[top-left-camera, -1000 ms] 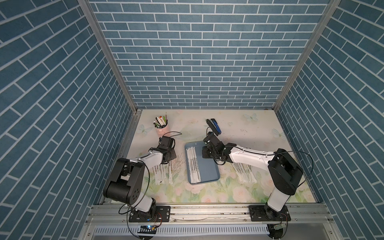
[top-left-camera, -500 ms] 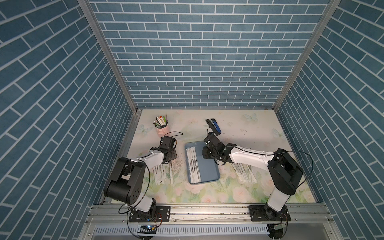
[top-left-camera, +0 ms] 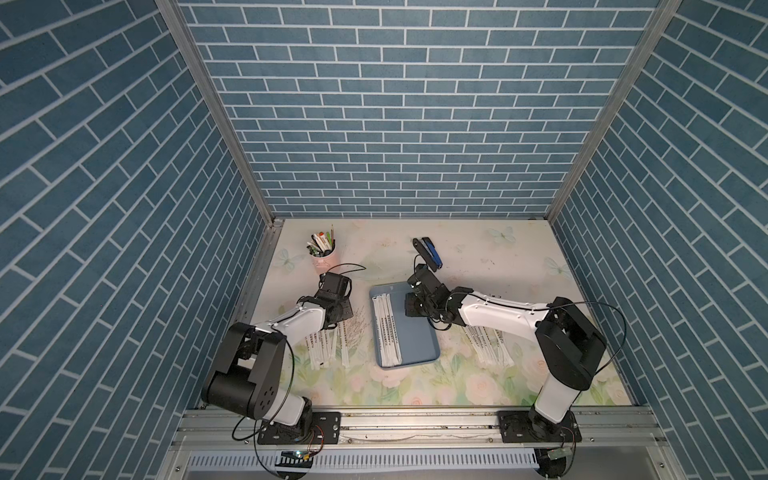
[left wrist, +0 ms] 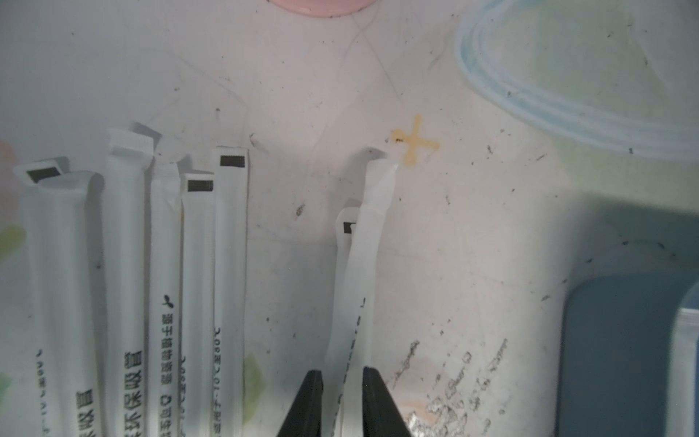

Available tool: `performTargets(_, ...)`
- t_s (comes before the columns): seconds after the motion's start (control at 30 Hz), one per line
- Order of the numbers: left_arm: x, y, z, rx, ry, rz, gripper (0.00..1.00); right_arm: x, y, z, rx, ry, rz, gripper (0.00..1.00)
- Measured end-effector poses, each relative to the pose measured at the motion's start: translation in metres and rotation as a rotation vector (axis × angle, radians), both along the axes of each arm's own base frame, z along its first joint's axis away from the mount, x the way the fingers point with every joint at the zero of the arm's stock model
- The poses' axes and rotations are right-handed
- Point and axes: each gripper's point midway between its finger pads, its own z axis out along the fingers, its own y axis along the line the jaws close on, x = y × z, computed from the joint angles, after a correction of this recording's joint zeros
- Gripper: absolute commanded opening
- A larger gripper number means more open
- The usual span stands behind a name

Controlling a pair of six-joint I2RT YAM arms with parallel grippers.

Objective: Put the straws into the storage box
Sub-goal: Pick up the straw from the center of the board.

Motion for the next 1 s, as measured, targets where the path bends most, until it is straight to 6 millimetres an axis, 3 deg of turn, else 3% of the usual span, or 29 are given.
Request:
performTargets(0.5, -0.008, 0.002, -0.011, 0.010, 0.030, -0.001, 0.09, 0.000, 0.001, 0.001, 0.007, -0.002, 0.002, 0.24)
performTargets(1.0, -0.011, 0.006, 0.014, 0.009, -0.008, 0.014, 0.05, 0.000, 0.002, 0.001, 0.008, -0.002, 0.003, 0.24)
